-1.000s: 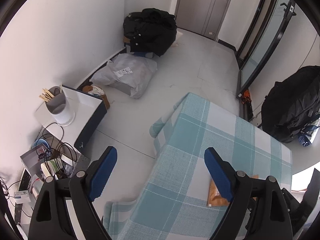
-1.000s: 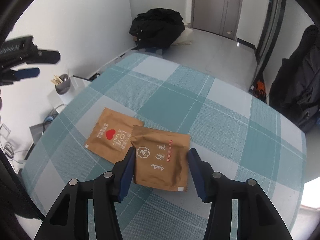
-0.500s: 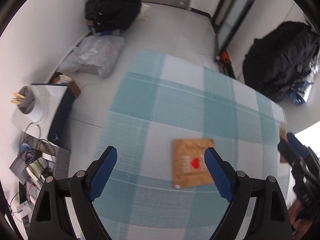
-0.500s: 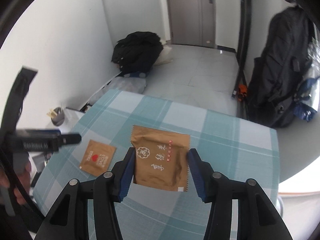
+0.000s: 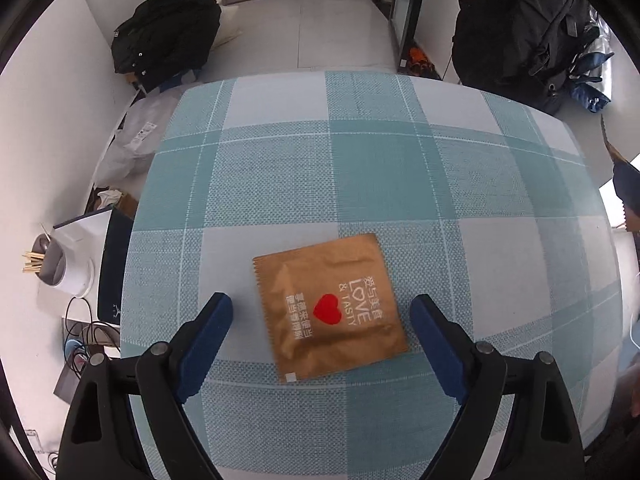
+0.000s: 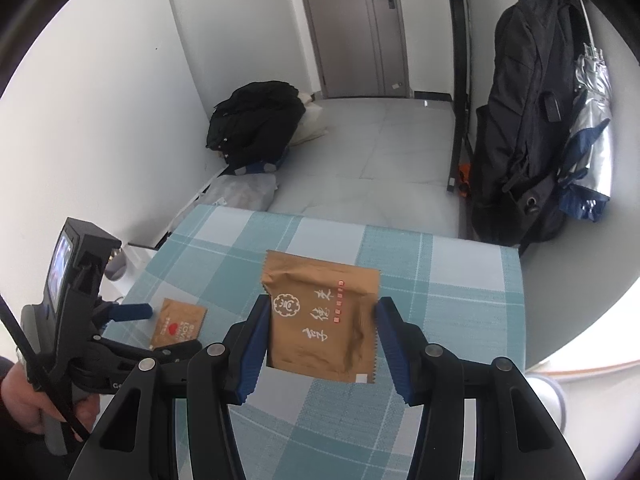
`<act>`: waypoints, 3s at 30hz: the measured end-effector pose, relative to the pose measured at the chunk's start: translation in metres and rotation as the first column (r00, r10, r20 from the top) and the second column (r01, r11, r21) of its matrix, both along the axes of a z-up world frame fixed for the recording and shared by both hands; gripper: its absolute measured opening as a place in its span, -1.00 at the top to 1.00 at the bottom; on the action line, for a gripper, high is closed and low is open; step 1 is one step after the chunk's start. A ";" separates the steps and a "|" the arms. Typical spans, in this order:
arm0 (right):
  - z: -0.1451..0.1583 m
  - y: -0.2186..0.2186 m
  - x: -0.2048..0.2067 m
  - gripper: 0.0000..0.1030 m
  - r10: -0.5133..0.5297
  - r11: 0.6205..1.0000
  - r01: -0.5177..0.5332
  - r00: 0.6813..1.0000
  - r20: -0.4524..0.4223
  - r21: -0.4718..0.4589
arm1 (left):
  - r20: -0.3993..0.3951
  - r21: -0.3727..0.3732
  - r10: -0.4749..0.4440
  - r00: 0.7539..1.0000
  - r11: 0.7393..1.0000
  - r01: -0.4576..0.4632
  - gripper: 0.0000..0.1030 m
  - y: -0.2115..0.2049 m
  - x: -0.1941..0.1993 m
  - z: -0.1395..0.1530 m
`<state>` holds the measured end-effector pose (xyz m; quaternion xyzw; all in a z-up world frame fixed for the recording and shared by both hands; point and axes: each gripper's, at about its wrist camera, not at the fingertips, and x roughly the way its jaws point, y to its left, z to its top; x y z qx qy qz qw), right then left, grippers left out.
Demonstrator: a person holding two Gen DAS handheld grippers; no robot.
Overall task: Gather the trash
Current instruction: 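Grasp the brown LOVE sachet with the left gripper while the right holds its sachet, then carry both brown sachets in both grippers over the white bin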
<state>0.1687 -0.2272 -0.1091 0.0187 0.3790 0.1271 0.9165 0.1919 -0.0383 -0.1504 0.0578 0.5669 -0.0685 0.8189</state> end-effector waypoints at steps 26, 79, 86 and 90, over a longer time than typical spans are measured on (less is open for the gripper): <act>-0.001 -0.006 -0.002 0.00 -0.015 1.000 0.015 1.000 0.004 -0.002 | 0.011 -0.245 -0.028 1.000 0.969 0.030 1.00 0.011 -0.003 0.021; 0.015 -0.034 -0.040 -0.01 -0.060 0.998 0.059 0.998 0.021 0.027 | 0.036 -0.177 -0.060 0.998 0.982 0.066 0.84 -0.009 -0.012 0.016; 0.035 -0.053 -0.062 -0.01 -0.082 0.996 0.078 0.995 0.063 0.053 | 0.062 -0.206 -0.047 0.997 0.977 0.059 0.97 -0.010 -0.020 0.033; 0.052 -0.072 -0.074 -0.01 -0.101 0.991 0.093 0.991 0.086 0.093 | 0.074 -0.223 -0.049 0.996 0.973 0.064 0.98 -0.022 -0.026 0.045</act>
